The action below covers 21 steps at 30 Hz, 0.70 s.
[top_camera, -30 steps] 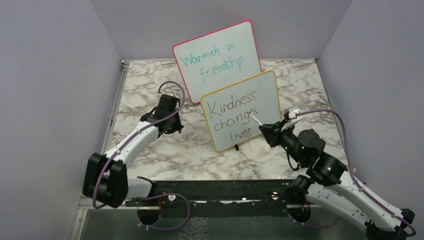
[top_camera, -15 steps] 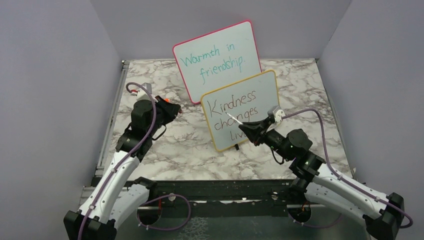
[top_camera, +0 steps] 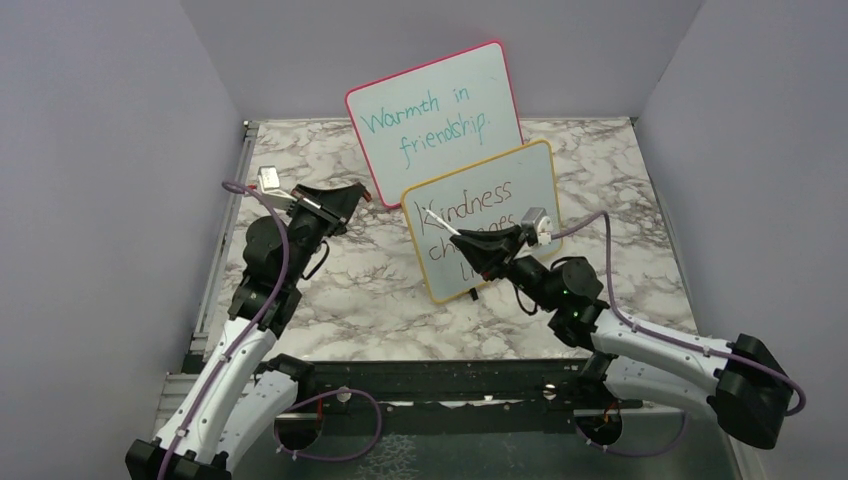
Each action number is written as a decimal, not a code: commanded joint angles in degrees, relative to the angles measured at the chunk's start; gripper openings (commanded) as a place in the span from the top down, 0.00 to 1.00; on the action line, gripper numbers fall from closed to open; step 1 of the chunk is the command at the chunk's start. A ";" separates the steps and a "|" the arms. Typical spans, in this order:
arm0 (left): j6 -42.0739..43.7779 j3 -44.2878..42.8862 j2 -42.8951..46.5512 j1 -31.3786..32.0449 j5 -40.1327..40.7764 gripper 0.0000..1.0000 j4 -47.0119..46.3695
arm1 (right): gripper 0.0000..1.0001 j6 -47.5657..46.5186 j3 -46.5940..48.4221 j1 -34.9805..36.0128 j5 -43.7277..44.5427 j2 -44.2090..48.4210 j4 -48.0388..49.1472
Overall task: Write a sentence on the whiteboard
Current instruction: Close the whiteboard marker at the center of the board.
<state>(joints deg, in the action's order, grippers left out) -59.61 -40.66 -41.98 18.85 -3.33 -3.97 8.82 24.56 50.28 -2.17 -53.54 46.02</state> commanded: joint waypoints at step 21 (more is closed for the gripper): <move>-12.43 4.86 -1.86 1.36 -6.56 1.00 -15.01 | 0.99 -8.03 9.80 8.91 6.59 -19.66 18.66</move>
<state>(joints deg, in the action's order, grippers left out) -70.35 -35.83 -43.16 20.01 -7.25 -16.56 1.80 32.34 58.81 5.69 -72.29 62.04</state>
